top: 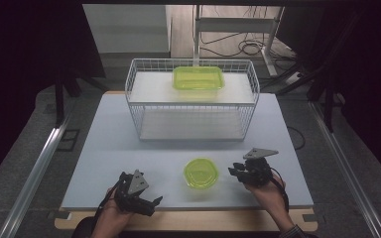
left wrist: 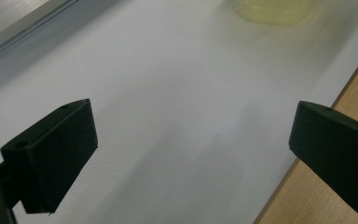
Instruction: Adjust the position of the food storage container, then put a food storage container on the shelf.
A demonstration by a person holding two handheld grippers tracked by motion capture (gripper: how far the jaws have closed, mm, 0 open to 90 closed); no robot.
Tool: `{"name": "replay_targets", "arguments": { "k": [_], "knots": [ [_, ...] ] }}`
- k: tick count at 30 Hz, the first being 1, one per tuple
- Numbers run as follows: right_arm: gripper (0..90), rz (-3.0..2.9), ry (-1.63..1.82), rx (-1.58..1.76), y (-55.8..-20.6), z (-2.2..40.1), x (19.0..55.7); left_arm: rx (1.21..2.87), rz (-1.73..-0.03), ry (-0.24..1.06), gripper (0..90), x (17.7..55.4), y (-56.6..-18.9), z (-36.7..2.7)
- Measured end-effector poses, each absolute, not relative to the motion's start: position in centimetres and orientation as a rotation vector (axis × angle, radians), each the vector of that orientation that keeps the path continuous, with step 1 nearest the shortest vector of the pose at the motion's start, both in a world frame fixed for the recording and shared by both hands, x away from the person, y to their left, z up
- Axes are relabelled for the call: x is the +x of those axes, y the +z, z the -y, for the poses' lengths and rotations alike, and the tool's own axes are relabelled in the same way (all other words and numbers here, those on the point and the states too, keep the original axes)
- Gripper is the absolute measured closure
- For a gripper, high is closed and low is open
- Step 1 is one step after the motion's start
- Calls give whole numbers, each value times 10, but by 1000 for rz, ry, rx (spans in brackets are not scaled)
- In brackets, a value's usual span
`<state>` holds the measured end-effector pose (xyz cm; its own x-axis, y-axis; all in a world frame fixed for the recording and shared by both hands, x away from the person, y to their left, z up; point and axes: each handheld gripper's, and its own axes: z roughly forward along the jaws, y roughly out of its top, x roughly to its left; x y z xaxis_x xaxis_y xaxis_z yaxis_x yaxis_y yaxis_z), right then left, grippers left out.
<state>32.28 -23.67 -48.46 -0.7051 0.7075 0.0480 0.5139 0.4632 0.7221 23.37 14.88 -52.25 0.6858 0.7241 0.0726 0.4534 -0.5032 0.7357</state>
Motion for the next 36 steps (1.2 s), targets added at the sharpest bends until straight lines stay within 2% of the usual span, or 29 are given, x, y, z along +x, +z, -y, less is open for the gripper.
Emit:
{"name": "replay_targets", "arguments": {
  "k": [6,12,20,25,36],
  "knots": [
    [429,-2410,1100,991,-478,242,314,2182,-904,491,11,234,-522,-150],
    [257,-2407,1106,976,-483,243,307,2184,-892,515,9,234,-523,-150],
    [102,-2437,1141,994,-490,247,308,2187,-885,519,9,234,-523,-149],
    [55,-2435,1144,960,-491,245,309,2184,-884,514,9,234,-524,-150],
    [49,-2447,1182,1019,-486,238,314,2195,-879,517,10,234,-525,-148]
  ]
}}
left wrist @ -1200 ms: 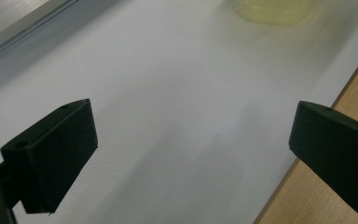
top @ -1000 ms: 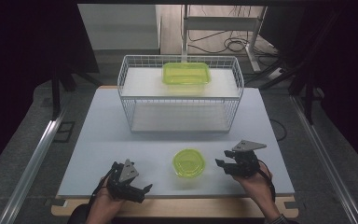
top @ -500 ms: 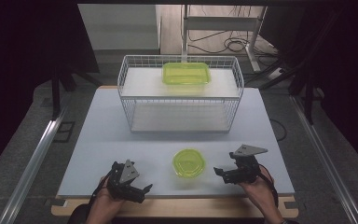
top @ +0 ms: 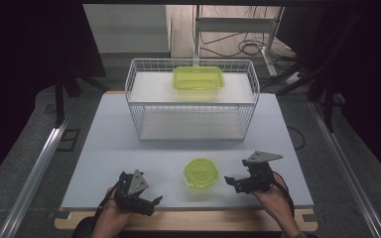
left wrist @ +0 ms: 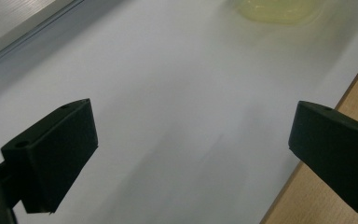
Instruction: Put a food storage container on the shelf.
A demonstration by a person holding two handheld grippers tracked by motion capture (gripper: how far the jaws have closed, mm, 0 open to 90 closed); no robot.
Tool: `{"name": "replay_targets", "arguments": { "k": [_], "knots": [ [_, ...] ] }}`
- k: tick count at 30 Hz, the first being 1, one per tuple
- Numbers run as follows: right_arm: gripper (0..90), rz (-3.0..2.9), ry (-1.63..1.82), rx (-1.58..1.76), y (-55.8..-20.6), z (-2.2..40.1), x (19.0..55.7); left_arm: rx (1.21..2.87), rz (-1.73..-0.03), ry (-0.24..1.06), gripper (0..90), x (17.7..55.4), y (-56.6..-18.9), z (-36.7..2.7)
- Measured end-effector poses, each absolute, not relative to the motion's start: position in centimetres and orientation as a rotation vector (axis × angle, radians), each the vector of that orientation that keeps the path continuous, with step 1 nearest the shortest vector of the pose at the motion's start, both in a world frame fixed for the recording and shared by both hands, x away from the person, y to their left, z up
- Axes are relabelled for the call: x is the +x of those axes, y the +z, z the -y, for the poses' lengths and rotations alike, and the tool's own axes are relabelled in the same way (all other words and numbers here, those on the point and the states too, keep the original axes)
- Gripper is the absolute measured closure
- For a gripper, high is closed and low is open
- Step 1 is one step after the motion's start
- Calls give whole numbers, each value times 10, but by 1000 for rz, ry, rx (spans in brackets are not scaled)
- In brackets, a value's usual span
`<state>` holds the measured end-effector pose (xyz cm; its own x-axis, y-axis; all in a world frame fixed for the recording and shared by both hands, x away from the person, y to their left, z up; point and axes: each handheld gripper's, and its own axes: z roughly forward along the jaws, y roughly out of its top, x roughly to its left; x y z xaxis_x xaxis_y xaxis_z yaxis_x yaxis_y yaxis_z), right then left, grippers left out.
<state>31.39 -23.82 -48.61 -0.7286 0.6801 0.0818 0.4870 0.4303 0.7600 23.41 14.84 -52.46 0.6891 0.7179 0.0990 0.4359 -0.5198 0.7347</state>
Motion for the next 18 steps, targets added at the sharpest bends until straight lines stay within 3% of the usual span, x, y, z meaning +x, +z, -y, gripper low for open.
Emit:
{"name": "replay_targets", "arguments": {
  "k": [7,18],
  "knots": [
    [50,-2498,1197,1022,-483,224,318,2201,-877,519,10,234,-525,-147],
    [379,-2580,1285,1103,-475,214,333,2218,-874,523,10,234,-526,-146]
  ]
}}
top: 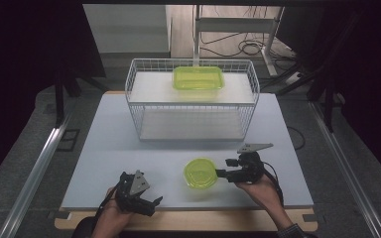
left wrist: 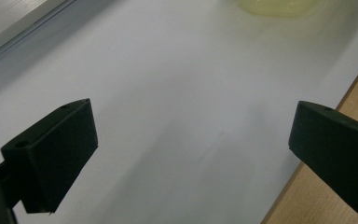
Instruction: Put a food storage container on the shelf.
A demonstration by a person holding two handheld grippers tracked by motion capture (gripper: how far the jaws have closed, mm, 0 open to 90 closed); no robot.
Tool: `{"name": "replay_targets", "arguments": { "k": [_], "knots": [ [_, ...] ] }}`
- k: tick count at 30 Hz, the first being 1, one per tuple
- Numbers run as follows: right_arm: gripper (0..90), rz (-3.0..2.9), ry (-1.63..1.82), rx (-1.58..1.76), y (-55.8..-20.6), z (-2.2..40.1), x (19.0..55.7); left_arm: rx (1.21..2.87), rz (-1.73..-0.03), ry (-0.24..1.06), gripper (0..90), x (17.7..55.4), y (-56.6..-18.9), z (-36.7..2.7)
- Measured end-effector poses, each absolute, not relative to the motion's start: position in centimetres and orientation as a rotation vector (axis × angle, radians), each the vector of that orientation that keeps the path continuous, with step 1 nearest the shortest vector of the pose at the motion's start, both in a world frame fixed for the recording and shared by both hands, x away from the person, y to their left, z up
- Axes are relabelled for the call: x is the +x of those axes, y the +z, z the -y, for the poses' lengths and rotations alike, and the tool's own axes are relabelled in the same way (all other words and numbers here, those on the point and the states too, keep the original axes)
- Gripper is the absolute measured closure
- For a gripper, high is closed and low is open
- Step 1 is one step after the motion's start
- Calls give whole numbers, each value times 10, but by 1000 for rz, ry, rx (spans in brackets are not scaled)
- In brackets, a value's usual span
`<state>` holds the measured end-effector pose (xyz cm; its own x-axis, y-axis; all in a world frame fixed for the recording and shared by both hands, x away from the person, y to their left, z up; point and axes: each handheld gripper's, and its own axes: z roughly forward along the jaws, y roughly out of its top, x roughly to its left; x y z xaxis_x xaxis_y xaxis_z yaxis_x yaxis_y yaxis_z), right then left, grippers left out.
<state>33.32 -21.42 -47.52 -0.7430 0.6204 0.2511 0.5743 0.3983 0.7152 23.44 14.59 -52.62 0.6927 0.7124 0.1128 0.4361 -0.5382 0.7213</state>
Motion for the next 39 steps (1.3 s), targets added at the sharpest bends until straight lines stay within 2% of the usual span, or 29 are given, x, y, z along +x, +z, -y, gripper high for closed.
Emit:
{"name": "replay_targets", "arguments": {
  "k": [5,10,17,25,39],
  "knots": [
    [479,-2613,1354,1191,-478,211,346,2221,-876,524,10,235,-526,-146],
    [542,-2657,1355,1262,-484,206,357,2223,-875,524,10,235,-527,-146],
    [636,-2709,1379,1333,-489,203,365,2225,-874,525,10,234,-527,-145],
    [786,-2753,1465,1447,-494,206,370,2226,-871,526,10,234,-527,-145],
    [813,-2748,1594,1505,-486,208,368,2217,-871,528,10,234,-526,-145]
  ]
}}
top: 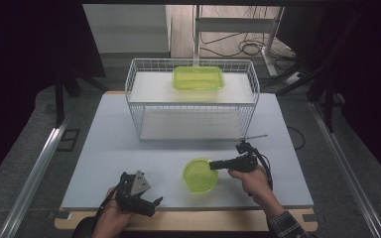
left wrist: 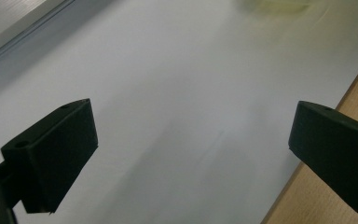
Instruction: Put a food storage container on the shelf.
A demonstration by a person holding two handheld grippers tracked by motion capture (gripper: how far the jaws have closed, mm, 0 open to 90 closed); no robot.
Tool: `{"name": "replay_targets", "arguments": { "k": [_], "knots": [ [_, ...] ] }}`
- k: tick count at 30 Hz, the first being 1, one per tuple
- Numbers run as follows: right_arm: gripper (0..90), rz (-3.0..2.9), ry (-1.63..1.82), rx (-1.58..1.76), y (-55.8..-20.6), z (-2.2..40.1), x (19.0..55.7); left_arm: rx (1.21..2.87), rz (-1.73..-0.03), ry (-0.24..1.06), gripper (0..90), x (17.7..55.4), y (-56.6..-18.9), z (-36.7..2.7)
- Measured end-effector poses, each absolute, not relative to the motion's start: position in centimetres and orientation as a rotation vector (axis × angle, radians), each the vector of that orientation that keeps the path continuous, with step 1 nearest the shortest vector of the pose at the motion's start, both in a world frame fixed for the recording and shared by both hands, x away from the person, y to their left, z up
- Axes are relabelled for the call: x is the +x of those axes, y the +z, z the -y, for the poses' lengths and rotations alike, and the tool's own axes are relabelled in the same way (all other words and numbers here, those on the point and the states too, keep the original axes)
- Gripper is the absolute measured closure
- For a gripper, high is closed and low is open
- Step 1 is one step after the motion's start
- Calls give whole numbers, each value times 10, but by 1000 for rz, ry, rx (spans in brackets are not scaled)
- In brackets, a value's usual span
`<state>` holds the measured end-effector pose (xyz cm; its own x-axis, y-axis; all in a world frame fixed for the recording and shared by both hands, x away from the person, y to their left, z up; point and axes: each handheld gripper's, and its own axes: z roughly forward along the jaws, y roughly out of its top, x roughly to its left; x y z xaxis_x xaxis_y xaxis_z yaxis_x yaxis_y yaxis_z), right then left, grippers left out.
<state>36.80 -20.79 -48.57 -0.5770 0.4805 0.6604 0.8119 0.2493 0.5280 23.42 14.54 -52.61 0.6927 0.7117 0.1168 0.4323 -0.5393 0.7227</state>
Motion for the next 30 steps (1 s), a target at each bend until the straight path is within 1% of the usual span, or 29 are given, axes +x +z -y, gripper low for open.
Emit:
{"name": "replay_targets", "arguments": {
  "k": [21,30],
  "knots": [
    [812,2117,-1361,-1196,-455,214,375,2135,-887,454,9,235,-521,-152],
    [812,2107,-1402,-1213,-441,217,379,2136,-883,464,9,234,-521,-152]
  ]
}}
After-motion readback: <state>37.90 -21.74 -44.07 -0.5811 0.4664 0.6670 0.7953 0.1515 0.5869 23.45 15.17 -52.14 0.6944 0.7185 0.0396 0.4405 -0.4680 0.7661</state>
